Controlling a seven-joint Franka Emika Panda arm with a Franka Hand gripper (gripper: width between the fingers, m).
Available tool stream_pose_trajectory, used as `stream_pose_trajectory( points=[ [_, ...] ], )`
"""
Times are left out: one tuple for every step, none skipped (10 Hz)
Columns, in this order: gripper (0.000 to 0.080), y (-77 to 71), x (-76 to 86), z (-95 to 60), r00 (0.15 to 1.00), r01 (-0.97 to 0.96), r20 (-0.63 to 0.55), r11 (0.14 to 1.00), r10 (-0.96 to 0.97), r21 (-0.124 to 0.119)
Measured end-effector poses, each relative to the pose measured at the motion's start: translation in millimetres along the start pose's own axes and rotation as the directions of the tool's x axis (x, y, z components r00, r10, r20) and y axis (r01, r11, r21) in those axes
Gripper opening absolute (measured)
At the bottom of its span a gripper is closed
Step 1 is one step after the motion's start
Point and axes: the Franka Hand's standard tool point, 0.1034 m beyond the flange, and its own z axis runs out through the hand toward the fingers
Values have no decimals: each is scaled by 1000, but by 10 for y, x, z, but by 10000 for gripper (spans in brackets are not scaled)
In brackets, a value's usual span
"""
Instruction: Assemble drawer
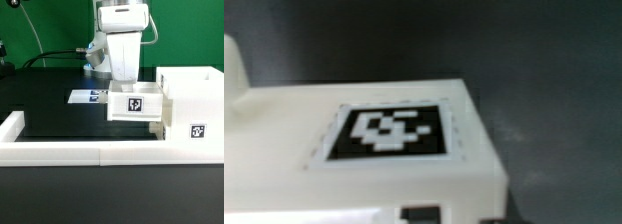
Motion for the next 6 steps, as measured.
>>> stream_pose_trajectory(
  points=[
    [41,-1,2,2,1000,-1,0,1000,1,0],
    [41,-3,6,10,1000,-1,-1,1000,1,2],
    [41,-5,20,23,1000,-2,-1,1000,2,8],
    [41,-6,44,32,1000,-1,-1,1000,1,10],
    [41,-13,78,40,1000,0,-1,1000,0,11],
    [41,-11,84,38,1000,-4,-1,1000,4,10]
  ],
)
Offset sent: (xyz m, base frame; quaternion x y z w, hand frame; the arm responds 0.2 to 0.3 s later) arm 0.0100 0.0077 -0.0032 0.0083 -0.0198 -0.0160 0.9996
